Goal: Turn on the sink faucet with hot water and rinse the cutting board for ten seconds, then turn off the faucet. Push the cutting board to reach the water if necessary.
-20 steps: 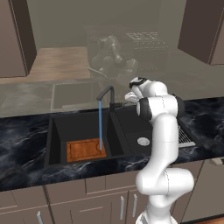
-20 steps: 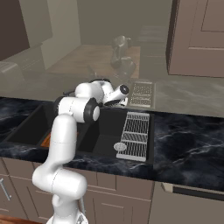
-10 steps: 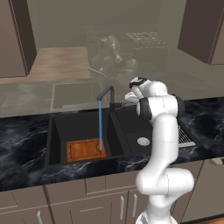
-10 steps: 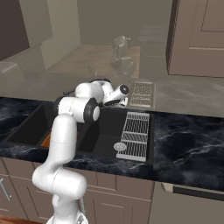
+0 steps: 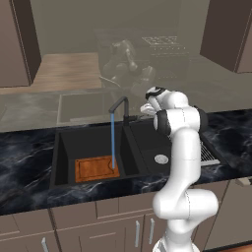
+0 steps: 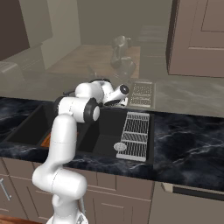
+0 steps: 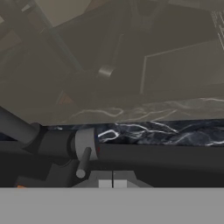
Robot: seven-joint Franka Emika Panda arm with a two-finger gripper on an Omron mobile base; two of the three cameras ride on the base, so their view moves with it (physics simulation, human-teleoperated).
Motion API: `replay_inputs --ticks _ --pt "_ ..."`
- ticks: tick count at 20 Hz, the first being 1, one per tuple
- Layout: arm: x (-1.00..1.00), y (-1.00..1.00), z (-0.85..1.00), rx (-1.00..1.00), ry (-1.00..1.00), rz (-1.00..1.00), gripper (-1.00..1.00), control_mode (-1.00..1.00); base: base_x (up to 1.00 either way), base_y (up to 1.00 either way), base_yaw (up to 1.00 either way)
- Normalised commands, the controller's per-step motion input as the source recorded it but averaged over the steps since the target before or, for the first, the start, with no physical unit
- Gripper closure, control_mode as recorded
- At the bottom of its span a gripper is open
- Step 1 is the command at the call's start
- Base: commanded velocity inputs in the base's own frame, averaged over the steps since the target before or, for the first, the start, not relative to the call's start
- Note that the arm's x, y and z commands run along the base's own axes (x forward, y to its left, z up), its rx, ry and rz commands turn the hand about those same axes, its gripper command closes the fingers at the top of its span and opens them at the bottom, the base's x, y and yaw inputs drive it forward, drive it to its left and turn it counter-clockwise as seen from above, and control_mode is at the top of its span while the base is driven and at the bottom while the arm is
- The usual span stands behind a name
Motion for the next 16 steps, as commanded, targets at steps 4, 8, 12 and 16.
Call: replay_inputs --ticks 4,8,12,16 --pt "0.00 0.00 0.00 0.00 0.00 0.00 1.00 -1.00 0.00 0.00 0.00" --pt "0.00 0.00 0.00 0.00 0.00 0.00 1.00 -1.00 0.00 0.00 0.00" --pt "0.00 0.00 0.00 0.00 0.00 0.00 1.00 -1.00 0.00 0.00 0.00" --pt "0.00 0.00 0.00 0.00 0.00 0.00 1.00 -1.00 0.00 0.00 0.00"
